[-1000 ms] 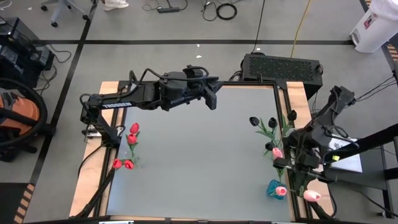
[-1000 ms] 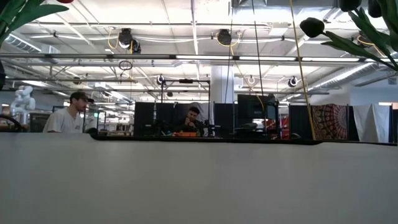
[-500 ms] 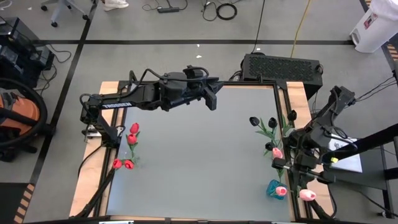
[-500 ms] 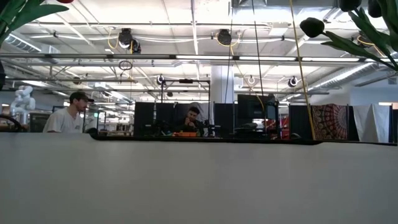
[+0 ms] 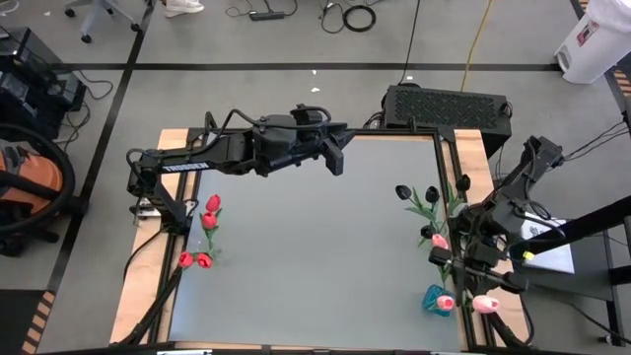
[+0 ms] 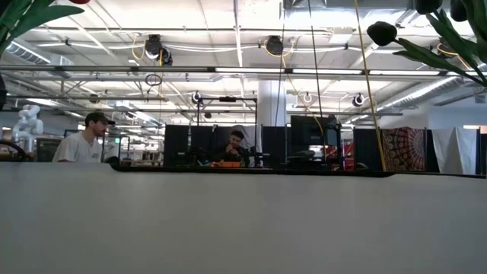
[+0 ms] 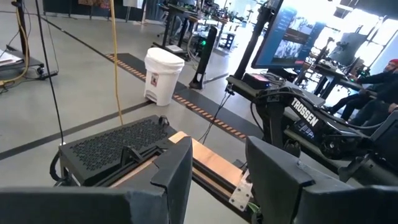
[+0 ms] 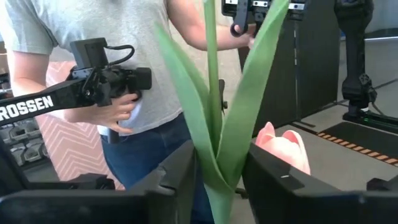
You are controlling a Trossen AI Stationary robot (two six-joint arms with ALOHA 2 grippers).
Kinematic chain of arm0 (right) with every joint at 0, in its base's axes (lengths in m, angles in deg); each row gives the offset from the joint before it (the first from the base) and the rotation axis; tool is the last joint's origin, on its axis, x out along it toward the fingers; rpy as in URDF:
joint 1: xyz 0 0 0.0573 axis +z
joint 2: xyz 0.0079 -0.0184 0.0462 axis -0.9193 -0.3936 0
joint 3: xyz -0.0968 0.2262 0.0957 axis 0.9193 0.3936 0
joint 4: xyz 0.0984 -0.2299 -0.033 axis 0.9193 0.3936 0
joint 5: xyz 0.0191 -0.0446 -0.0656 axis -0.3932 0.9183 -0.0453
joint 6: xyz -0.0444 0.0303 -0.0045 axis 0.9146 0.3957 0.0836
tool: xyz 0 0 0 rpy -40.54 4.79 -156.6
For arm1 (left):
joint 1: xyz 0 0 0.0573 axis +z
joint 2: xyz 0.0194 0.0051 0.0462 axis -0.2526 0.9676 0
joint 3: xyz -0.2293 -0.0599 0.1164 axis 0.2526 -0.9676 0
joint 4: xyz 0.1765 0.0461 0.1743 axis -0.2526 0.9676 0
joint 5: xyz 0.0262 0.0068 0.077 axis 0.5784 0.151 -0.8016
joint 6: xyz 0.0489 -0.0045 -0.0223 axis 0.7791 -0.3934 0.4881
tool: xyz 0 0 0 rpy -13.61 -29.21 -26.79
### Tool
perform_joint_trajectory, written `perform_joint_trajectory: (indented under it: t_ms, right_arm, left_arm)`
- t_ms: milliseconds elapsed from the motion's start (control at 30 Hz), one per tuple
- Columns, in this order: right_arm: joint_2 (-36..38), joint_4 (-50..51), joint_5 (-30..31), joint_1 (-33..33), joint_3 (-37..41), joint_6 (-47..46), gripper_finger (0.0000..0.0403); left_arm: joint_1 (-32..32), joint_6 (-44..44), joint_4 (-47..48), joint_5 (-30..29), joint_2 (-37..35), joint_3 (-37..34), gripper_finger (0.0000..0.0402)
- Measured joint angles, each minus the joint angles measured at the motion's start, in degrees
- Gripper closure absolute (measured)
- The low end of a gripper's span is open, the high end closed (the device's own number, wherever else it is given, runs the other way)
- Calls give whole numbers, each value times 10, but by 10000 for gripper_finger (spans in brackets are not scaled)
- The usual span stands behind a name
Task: Sort flowers into vase by color
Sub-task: Put the pink tulip into the blue vase, then return to Home Position
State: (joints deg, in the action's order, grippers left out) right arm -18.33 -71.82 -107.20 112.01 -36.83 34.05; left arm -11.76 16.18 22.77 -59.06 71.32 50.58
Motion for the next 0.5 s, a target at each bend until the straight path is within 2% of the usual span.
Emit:
perform_joint_trajectory:
  t_ms: [233, 500]
  right_arm:
    - [0, 0, 12, 0, 0, -3, 252]
    - [0, 1, 12, 0, 0, -48, 215]
  left_arm:
    - [0, 0, 0, 0, 0, 0, 245]
    - [0, 0, 0, 0, 0, 0, 245]
